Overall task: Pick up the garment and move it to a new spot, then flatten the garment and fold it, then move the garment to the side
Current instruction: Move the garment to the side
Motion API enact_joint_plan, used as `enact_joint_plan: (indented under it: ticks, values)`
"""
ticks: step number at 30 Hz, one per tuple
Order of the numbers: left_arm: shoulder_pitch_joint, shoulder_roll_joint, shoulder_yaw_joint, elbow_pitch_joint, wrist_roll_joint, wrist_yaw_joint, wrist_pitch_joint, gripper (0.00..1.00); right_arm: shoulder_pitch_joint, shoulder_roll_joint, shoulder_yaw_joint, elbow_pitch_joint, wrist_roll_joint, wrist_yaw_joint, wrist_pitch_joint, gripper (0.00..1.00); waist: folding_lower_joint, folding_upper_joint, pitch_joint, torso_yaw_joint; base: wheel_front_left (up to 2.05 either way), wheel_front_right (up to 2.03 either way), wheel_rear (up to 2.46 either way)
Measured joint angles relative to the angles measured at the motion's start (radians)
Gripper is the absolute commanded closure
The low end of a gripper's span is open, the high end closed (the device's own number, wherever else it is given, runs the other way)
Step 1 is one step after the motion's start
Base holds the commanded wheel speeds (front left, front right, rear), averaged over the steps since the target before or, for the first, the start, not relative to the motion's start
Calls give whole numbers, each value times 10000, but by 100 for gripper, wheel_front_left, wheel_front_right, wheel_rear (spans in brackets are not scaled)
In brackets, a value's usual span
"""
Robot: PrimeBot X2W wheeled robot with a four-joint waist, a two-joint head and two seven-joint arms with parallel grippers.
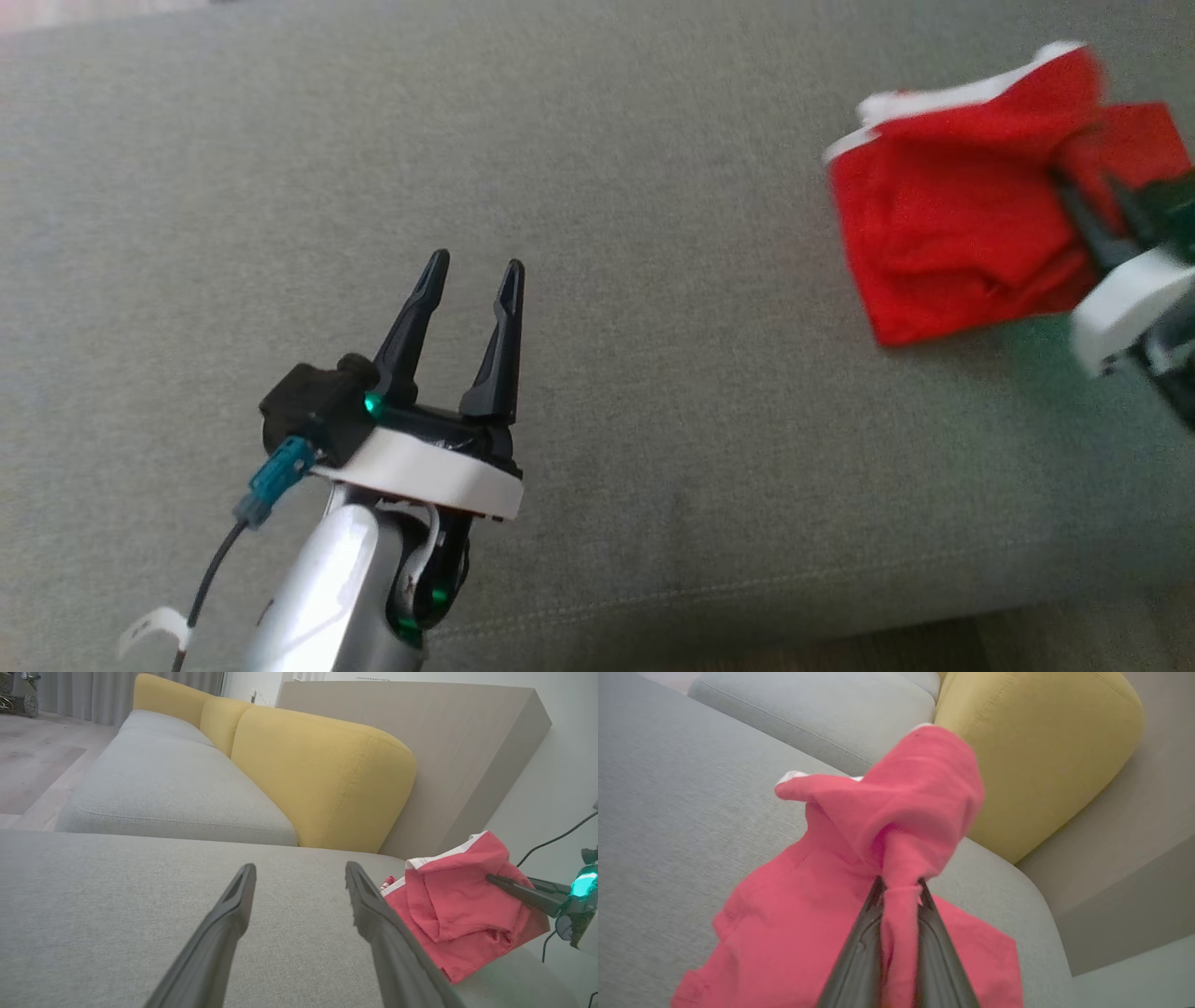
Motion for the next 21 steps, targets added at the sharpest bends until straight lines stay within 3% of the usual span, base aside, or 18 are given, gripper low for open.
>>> enact_joint_plan:
  ticks: [4, 15, 16, 17, 18, 21]
  values:
    - [-174, -4, -58, 29, 111, -84, 0, 0, -335, -234, -382, 637, 199, 0, 50, 100, 0, 0, 403, -168, 0, 0, 0]
    - [-511, -8, 121, 167, 370, -265, -15, 0, -1319, -35, -1402, 2215, 79, 0, -46, 100, 1, 0, 1465, -213, 0, 0, 0]
    - [-569, -8, 134, 192, 370, -267, -15, 0, -1336, 35, -1463, 2316, -4, 0, -54, 96, 1, 0, 1514, -193, 0, 0, 0]
    - [-621, -8, 153, 196, 370, -291, -15, 0, -1340, 96, -1549, 2414, -115, 0, -92, 41, 1, 0, 1550, -168, 0, 0, 0]
    - [-658, -8, 171, 196, 370, -320, -17, 0, -1353, 171, -1684, 2543, -192, 0, -128, 0, 1, 0, 1576, -140, 0, 0, 0]
    - [-693, -8, 192, 251, 368, -341, -17, 0, -1456, 422, -2100, 2847, -255, 0, -132, 0, 1, 0, 1548, -53, 0, 0, 0]
